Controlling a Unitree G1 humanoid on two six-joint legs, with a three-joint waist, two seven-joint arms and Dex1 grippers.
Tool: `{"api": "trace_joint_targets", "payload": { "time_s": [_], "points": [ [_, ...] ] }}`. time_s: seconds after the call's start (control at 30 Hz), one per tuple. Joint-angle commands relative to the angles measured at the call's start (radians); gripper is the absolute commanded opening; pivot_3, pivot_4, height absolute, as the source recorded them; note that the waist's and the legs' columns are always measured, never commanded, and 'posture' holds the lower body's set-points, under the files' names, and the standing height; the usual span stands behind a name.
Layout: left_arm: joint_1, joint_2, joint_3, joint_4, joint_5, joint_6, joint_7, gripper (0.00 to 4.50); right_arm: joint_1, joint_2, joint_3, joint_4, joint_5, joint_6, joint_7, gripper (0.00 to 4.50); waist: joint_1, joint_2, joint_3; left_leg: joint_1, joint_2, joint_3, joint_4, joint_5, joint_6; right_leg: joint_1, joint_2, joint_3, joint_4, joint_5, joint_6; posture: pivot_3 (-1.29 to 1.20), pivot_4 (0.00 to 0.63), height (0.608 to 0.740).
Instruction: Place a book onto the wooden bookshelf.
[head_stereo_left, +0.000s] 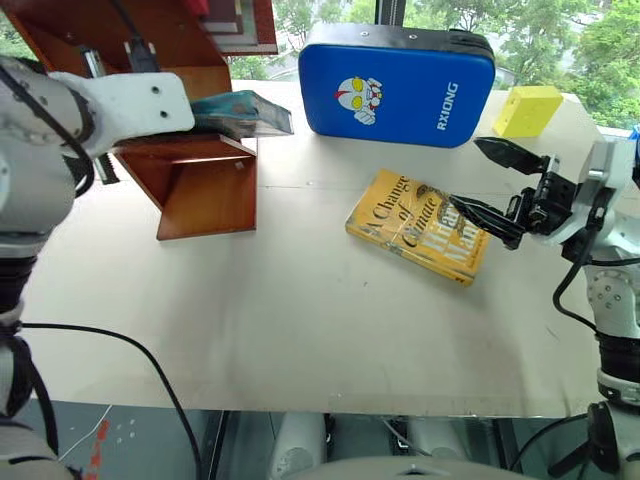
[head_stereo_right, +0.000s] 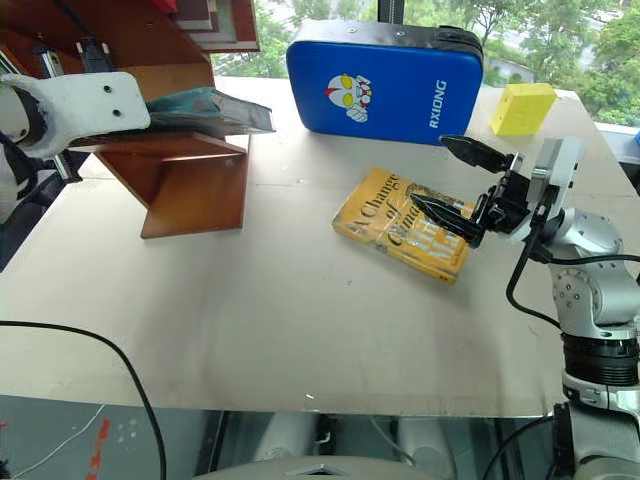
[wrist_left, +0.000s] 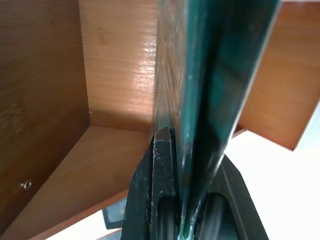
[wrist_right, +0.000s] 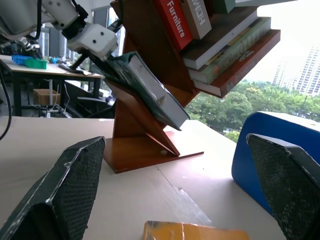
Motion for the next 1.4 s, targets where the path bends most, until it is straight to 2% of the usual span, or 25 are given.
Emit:
{"api": "trace_joint_targets", "payload": {
  "time_s": [0.03, 0.07, 0.2, 0.3, 0.4, 0.53, 0.63, 0.73, 0.87, 1.0, 1.07, 1.2, 1.3, 1.37, 1.4],
  "points": [
    [0.008, -0.019, 0.006, -0.017, -0.002, 0.064, -0.012, 1.45, -0.019, 0.001, -0.004, -0.044, 0.022, 0.009, -0.004, 4.50, -0.003, -0.002, 0.001, 0.000, 0.000, 0.000, 0.000, 0.000, 0.000, 0.000, 0.000, 0.000, 0.000, 0.000, 0.000, 0.00, 0.150, 0.740],
    [0.010, -0.021, 0.018, -0.030, -0.007, 0.072, -0.011, 2.06, -0.021, 0.002, -0.002, -0.045, 0.024, 0.012, -0.005, 4.50, -0.005, -0.002, 0.000, -0.001, 0.000, -0.001, 0.000, 0.000, 0.000, 0.000, 0.000, 0.000, 0.000, 0.000, 0.000, 0.00, 0.150, 0.740],
    [0.068, 0.003, 0.151, -0.174, -0.120, 0.169, -0.064, 3.89, -0.030, -0.003, 0.003, -0.051, 0.027, 0.025, 0.000, 4.50, -0.010, -0.003, 0.001, -0.002, 0.000, -0.004, 0.000, 0.000, 0.000, -0.001, -0.001, 0.001, -0.001, 0.000, 0.000, 0.00, 0.150, 0.740],
    [0.126, 0.008, 0.322, -0.303, -0.256, 0.339, -0.128, 3.89, -0.037, -0.012, -0.002, -0.053, 0.035, 0.035, 0.003, 4.50, -0.014, -0.004, 0.002, -0.007, 0.003, -0.004, 0.000, 0.001, -0.001, -0.005, -0.001, 0.002, -0.002, 0.000, 0.000, 0.00, 0.150, 0.740],
    [0.222, 0.001, 0.537, -0.421, -0.421, 0.415, -0.228, 3.89, -0.042, -0.021, -0.006, -0.049, 0.039, 0.045, 0.012, 4.50, -0.013, -0.004, 0.002, -0.008, 0.003, -0.005, 0.000, 0.002, -0.004, -0.006, -0.001, 0.000, -0.002, 0.000, 0.000, 0.00, 0.150, 0.740],
    [0.210, -0.103, 0.724, -0.596, -0.684, 0.800, -0.285, 3.89, -0.049, -0.038, -0.013, -0.034, 0.046, 0.050, 0.033, 4.50, -0.007, -0.004, 0.002, -0.008, 0.003, -0.009, 0.002, 0.001, -0.002, -0.004, -0.001, -0.004, -0.001, 0.000, 0.000, 0.00, 0.150, 0.740],
    [0.235, -0.234, 0.799, -0.680, -0.795, 0.908, -0.241, 3.89, -0.047, -0.051, -0.021, -0.035, 0.049, 0.058, 0.039, 4.50, -0.007, -0.004, 0.001, -0.006, 0.002, -0.012, 0.006, 0.000, -0.001, 0.000, -0.001, -0.004, -0.001, 0.000, 0.000, 0.00, 0.150, 0.740],
    [0.309, -0.359, 0.801, -0.756, -0.872, 0.954, -0.159, 3.89, -0.025, -0.075, -0.047, -0.055, 0.067, 0.069, 0.041, 4.50, -0.008, -0.004, 0.002, -0.002, 0.000, -0.016, 0.009, 0.000, -0.001, 0.006, 0.000, -0.007, -0.001, 0.000, 0.000, 0.00, 0.150, 0.740],
    [0.439, -0.619, 0.729, -0.827, -0.871, 0.831, 0.056, 3.89, 0.010, -0.108, -0.084, -0.087, 0.095, 0.092, 0.032, 4.50, -0.006, -0.005, 0.001, 0.000, 0.001, -0.017, 0.010, 0.000, -0.001, 0.010, -0.002, -0.006, -0.001, 0.000, 0.000, 0.00, 0.150, 0.740],
    [0.571, -0.835, 0.573, -0.725, -0.747, 0.500, 0.349, 3.89, 0.042, -0.146, -0.107, -0.138, 0.137, 0.144, 0.030, 4.50, -0.006, -0.005, 0.001, 0.000, 0.000, -0.018, 0.011, 0.000, -0.001, 0.011, -0.002, -0.006, -0.002, 0.000, 0.000, 0.00, 0.150, 0.740],
    [0.631, -0.894, 0.525, -0.670, -0.732, 0.384, 0.412, 3.89, 0.070, -0.168, -0.121, -0.165, 0.143, 0.166, 0.014, 4.50, -0.004, -0.005, 0.001, 0.000, 0.000, -0.018, 0.010, 0.000, 0.000, 0.011, -0.003, -0.006, -0.002, 0.000, 0.000, 0.00, 0.150, 0.740],
    [0.782, -0.874, 0.452, -0.574, -0.724, 0.186, 0.418, 3.89, 0.201, -0.236, -0.179, -0.185, 0.095, 0.185, 0.006, 4.50, -0.004, -0.005, 0.000, 0.000, 0.001, -0.018, 0.009, -0.001, 0.000, 0.011, -0.004, -0.006, -0.002, 0.000, -0.001, 0.00, 0.150, 0.740],
    [0.866, -0.850, 0.476, -0.502, -0.765, 0.082, 0.392, 3.89, 0.339, -0.290, -0.238, -0.156, 0.004, 0.179, -0.015, 4.50, -0.001, -0.005, 0.000, 0.000, 0.000, -0.018, 0.007, -0.001, 0.000, 0.011, -0.007, -0.006, -0.003, -0.001, -0.002, 0.00, 0.150, 0.740],
    [0.934, -0.809, 0.524, -0.442, -0.818, 0.020, 0.320, 3.89, 0.491, -0.305, -0.302, -0.099, -0.092, 0.125, -0.001, 4.50, 0.005, -0.006, -0.001, 0.000, -0.001, -0.017, 0.006, -0.001, 0.001, 0.011, -0.008, -0.007, -0.004, -0.002, -0.004, 0.00, 0.150, 0.740],
    [0.970, -0.779, 0.559, -0.410, -0.833, -0.013, 0.290, 4.31, 0.581, -0.308, -0.345, -0.066, -0.137, 0.086, 0.021, 4.50, 0.005, -0.006, -0.002, 0.000, -0.002, -0.017, 0.006, -0.001, 0.001, 0.011, -0.009, -0.008, -0.005, -0.002, -0.005, 0.00, 0.150, 0.740]
  ]
}}
